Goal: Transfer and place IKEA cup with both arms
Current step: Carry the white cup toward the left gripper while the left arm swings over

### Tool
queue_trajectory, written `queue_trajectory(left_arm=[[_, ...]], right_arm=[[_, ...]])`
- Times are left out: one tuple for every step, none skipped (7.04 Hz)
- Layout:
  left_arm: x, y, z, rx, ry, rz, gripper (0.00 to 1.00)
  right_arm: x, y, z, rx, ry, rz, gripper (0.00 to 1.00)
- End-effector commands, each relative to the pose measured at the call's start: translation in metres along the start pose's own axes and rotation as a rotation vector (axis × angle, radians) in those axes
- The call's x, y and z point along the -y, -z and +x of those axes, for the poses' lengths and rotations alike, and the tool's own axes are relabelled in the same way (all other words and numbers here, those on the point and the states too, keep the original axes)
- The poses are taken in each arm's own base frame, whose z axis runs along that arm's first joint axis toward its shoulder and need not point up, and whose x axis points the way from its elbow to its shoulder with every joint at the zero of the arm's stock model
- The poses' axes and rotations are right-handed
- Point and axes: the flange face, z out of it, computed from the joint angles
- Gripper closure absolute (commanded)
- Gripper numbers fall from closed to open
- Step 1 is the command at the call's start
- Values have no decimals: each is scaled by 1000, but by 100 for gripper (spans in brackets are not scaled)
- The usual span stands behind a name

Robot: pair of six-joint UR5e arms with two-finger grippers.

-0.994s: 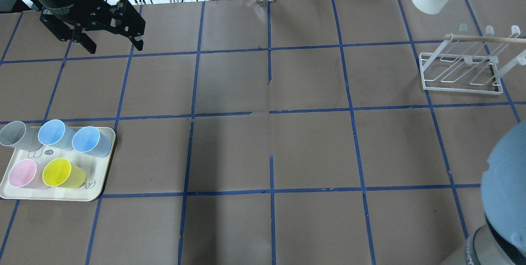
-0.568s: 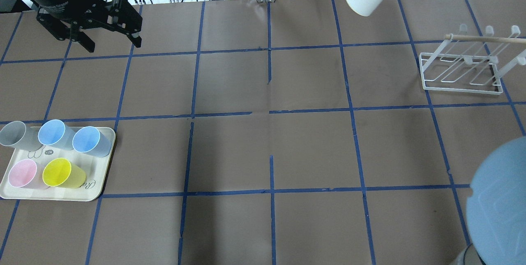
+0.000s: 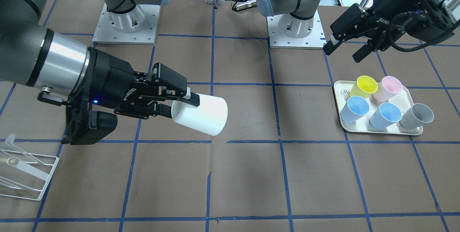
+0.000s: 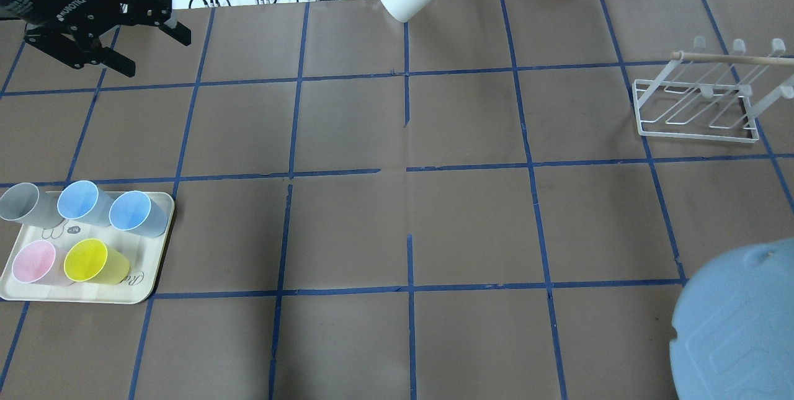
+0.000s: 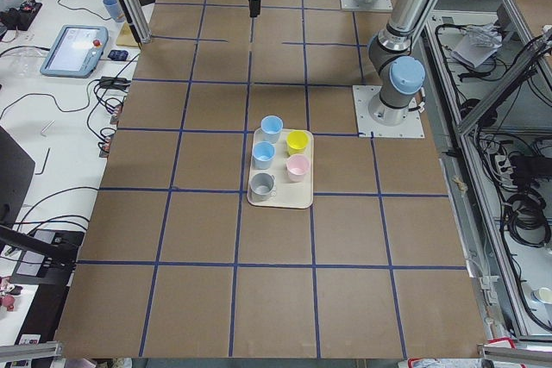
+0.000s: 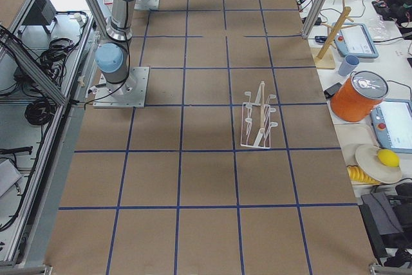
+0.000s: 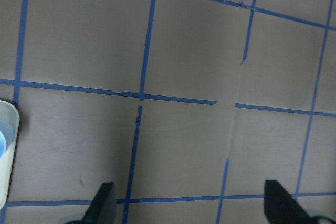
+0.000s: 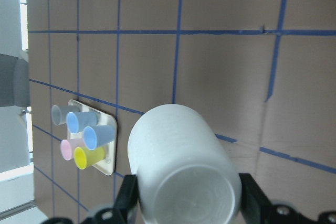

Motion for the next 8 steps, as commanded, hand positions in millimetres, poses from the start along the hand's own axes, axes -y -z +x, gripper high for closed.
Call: queue_trajectory(left_arm=[[0,15,-2,-325,38,75,0],[-9,19,6,-439,17,107,0],[-21,14,9,-489,-110,144,0],[-30,5,17,-610,-169,181,0],[-33,-6,22,-749,-153,203,0],[-25,-16,19,-842,-174,254,0],[-20,-28,19,-840,-243,295,0],[-25,-39,34,-847,-293,285,0]], right_arm=[[-7,-30,8,219,-122,-50,66],[-10,-36,9,314,-209,-67,66],[-17,-41,12,374,-254,-81,66],[-24,-51,20,476,-305,-96,66],[-39,-55,22,540,-340,-103,66],[-51,-50,16,567,-368,-108,66],[-56,-55,19,609,-394,-115,67],[-63,-61,26,613,-413,-122,67]])
